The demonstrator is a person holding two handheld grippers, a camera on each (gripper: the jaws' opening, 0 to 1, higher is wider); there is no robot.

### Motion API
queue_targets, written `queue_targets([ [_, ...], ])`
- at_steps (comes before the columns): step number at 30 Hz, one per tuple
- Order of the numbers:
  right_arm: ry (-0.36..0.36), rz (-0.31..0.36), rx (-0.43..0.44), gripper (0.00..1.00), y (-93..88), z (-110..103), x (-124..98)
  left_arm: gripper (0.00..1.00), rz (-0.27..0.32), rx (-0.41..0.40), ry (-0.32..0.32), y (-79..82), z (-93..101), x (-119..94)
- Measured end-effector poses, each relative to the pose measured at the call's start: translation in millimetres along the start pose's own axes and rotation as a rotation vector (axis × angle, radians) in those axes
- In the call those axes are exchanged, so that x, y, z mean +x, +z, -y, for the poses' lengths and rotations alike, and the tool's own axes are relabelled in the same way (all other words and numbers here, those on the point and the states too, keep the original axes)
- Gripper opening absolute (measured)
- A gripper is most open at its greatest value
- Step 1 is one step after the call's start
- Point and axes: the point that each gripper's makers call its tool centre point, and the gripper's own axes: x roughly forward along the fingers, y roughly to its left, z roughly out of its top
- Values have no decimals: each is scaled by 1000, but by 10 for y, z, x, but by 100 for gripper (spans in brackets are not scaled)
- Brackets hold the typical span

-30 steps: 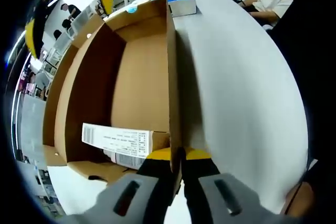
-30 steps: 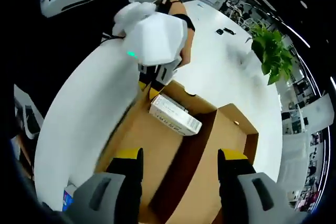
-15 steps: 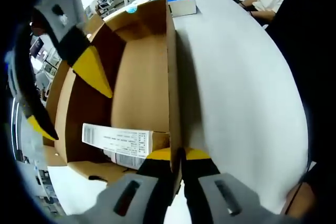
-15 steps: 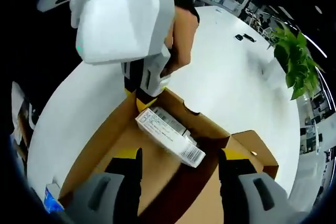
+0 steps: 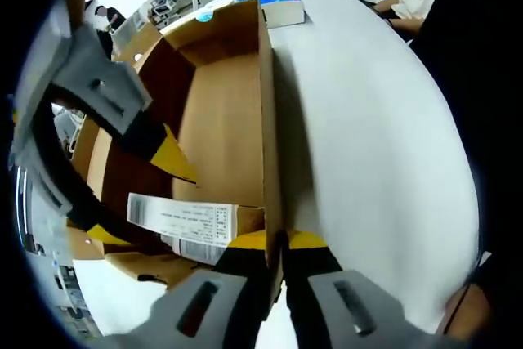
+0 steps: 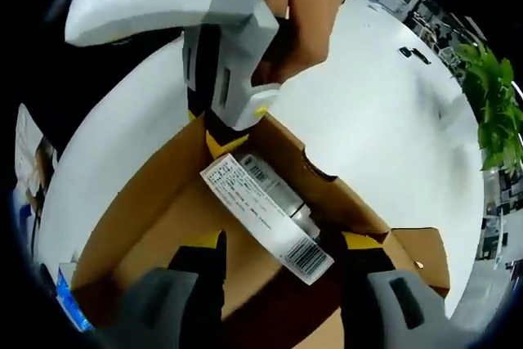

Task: Operate the shoe box by opening the lid, removing the specified soft item, and placing it in the target area until the item is outside and the box remains undamaged.

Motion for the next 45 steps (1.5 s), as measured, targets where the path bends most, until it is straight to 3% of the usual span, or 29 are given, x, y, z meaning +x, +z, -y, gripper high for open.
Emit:
queue_targets([
  [6, 22, -33, -28, 49, -45, -32, 111, 4, 0, 2, 0, -2, -5, -1],
  [10, 24, -47, -40, 34, -71, -32, 144, 4, 1, 4, 0, -5, -13, -1],
  [11, 32, -81, -41, 33, -162, -64, 111, 4, 1, 4, 0, -6, -14, -1],
  [25, 74, -112, 32, 23, -378, -349, -4, 4, 1, 8, 0, -18, -19, -4],
  [29, 52, -90, 117, 22, -417, -443, -38, 4, 2, 7, 0, -19, -16, -5],
  [33, 7, -71, 255, 21, -498, -548, -90, 4, 0, 7, 0, -18, -16, -3],
  [36, -39, -21, 343, 21, -525, -592, -116, 4, 1, 10, 0, -19, -17, -5],
  [37, -45, -13, 414, 21, -561, -665, -143, 4, 1, 10, 0, -19, -18, -5],
  [42, -83, -41, 467, 21, -709, -784, -217, 4, 1, 10, 0, -17, -19, -4],
  [45, -131, -37, 571, 21, -808, -889, -278, 4, 2, 11, 0, -15, -20, -3],
])
